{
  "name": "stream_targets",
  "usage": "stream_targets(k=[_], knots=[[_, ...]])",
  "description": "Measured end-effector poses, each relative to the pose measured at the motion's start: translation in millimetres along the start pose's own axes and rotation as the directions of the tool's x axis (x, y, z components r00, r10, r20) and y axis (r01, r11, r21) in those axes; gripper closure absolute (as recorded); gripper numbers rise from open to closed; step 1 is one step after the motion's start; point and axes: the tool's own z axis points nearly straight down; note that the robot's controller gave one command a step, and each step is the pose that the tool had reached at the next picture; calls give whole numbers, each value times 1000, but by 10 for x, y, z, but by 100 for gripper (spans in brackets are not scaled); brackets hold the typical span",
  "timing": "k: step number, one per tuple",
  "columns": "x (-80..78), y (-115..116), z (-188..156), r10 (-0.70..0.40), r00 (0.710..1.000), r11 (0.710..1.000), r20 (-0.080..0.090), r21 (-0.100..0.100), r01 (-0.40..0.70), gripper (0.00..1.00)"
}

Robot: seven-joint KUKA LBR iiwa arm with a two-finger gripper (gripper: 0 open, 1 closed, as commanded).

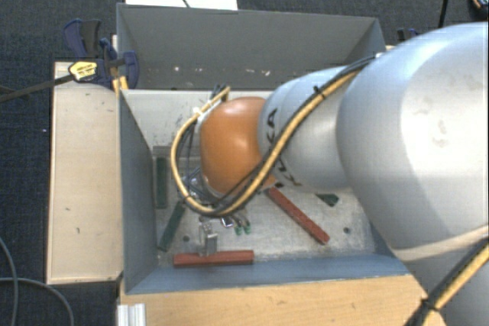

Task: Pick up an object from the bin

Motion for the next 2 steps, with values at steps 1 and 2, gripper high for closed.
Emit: stream_targets(k=[1, 2], knots=[[-158, -785, 11, -49, 999, 999, -2, 5, 49, 0], [5, -2387, -399, -56, 998, 998, -1, 3, 56, 0]])
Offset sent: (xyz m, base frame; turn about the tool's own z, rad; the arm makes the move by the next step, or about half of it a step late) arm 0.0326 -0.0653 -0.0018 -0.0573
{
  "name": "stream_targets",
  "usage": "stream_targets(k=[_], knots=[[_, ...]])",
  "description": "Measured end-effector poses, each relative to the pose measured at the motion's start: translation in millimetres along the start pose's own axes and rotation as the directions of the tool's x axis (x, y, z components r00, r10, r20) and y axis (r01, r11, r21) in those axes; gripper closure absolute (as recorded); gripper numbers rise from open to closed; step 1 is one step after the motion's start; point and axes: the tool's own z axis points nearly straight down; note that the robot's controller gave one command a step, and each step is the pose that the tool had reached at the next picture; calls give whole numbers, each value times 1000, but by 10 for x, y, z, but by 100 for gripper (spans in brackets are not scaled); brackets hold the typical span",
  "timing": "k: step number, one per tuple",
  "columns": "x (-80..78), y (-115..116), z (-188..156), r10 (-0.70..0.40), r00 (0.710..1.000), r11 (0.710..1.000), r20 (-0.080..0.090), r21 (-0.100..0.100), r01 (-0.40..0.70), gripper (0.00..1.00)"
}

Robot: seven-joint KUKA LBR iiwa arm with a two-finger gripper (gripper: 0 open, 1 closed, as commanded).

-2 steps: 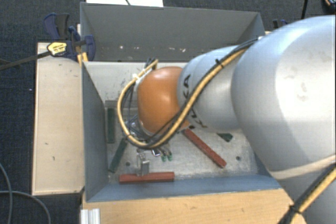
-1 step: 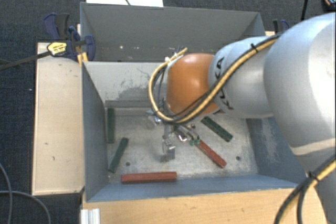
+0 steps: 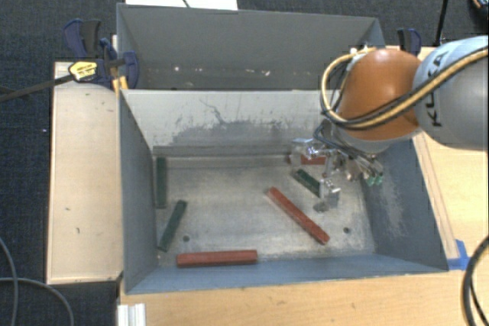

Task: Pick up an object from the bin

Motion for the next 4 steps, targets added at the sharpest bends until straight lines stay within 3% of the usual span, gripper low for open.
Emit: stream_targets(k=[1, 2, 3, 4], knots=[[-64, 14, 431, -70, 998, 998, -7, -4, 70, 0], [-19, 508, 363, -37, 999, 999, -5, -6, 37, 0], [-17, 471, 365, -30, 1000, 1000, -5, -4, 30, 100], [-16, 328, -1088, -3, 1000, 1000, 4, 1, 3, 100]])
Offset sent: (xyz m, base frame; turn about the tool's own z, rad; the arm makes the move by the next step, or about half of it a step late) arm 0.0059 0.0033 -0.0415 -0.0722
